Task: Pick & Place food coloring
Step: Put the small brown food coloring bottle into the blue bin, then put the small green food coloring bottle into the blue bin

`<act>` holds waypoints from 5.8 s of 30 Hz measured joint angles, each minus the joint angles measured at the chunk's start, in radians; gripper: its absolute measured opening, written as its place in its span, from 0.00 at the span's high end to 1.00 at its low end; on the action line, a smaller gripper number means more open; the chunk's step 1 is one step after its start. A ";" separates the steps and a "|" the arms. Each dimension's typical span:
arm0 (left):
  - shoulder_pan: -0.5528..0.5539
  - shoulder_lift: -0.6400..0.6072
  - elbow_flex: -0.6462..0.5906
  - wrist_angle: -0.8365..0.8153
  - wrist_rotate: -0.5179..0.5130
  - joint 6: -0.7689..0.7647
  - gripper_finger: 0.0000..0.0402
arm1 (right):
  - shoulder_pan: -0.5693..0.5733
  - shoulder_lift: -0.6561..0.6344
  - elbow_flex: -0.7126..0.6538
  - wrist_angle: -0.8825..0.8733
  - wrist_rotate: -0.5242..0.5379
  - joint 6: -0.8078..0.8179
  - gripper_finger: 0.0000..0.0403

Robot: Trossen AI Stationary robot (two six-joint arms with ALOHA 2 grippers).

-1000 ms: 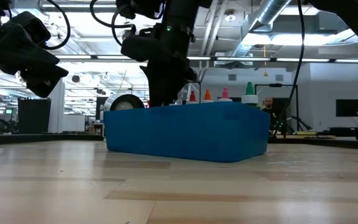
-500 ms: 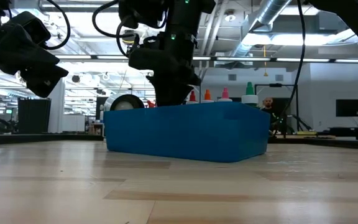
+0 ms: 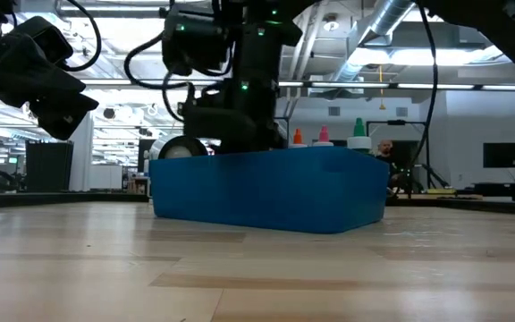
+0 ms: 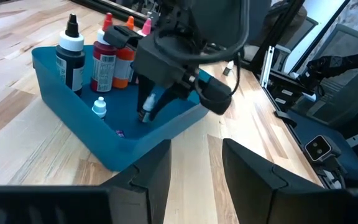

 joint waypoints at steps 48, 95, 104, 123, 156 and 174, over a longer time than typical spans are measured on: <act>0.000 0.001 0.000 0.001 -0.007 -0.001 0.66 | 0.034 -0.149 0.303 -0.382 0.015 -0.041 0.61; 0.000 0.001 0.000 0.000 -0.007 -0.113 0.66 | 0.280 -0.549 -0.271 -0.265 0.219 0.177 0.73; 0.000 0.001 0.000 0.000 -0.006 -0.120 0.66 | 0.378 -0.817 -0.597 -0.155 0.063 0.223 0.73; 0.000 0.001 0.000 0.001 -0.004 -0.121 0.66 | 0.783 -0.981 -0.881 -0.096 -0.086 0.466 0.73; 0.000 0.001 0.000 0.000 -0.006 -0.118 0.66 | 0.887 -0.718 -0.882 0.005 -0.151 0.377 0.55; 0.000 0.001 0.001 -0.007 0.004 -0.115 0.66 | 0.828 -0.720 -0.977 0.124 -0.119 0.405 0.51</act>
